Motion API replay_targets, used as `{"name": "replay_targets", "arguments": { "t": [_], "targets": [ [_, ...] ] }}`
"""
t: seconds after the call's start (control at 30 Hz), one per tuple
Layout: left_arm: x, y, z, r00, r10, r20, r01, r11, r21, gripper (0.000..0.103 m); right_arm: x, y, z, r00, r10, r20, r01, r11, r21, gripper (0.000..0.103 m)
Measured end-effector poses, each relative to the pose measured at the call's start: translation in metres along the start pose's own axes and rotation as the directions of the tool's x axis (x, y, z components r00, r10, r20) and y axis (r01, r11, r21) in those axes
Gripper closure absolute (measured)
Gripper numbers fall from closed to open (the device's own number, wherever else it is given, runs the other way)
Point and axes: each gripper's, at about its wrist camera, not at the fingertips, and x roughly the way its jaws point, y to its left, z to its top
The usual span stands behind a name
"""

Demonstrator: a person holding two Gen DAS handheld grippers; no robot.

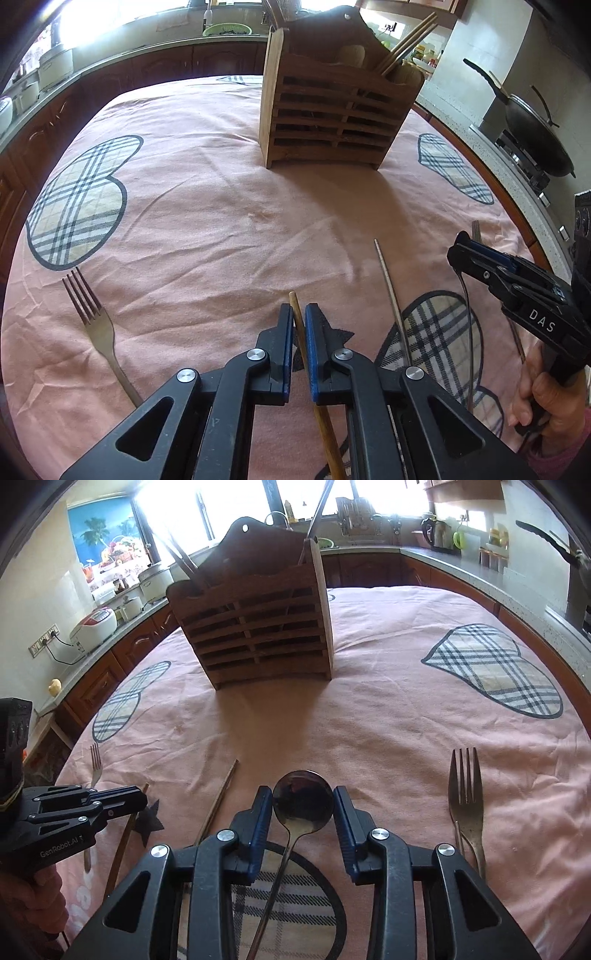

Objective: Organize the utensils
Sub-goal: 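Lift the chopstick and spoon and carry both over the wooden holder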

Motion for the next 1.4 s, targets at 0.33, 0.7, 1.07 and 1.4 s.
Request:
{"name": "replay_targets", "arguments": {
  "t": [0.33, 0.7, 1.07, 1.4],
  "targets": [
    [-0.078, -0.005, -0.007, 0.988, -0.026, 0.153, 0.025, 1.000, 0.006, 0.099, -0.066, 0.010, 0.015, 0.985, 0.073, 0.156, -0.071, 0.997, -0.018, 0.069],
    [-0.142, -0.004, -0.021, 0.965, -0.028, 0.261, 0.029, 1.000, 0.001, 0.099, -0.093, 0.016, 0.020, 0.975, 0.095, 0.200, -0.088, 0.995, -0.043, 0.099],
    [-0.180, 0.005, -0.020, 0.922, -0.023, 0.388, 0.043, 0.998, -0.042, 0.099, -0.123, 0.028, 0.027, 0.953, 0.092, 0.287, -0.067, 0.993, -0.094, 0.099],
    [-0.197, 0.005, -0.012, 0.893, -0.020, 0.450, 0.034, 0.999, -0.023, 0.100, -0.140, 0.032, 0.042, 0.928, 0.068, 0.366, -0.020, 0.991, -0.132, 0.099]
  ]
}}
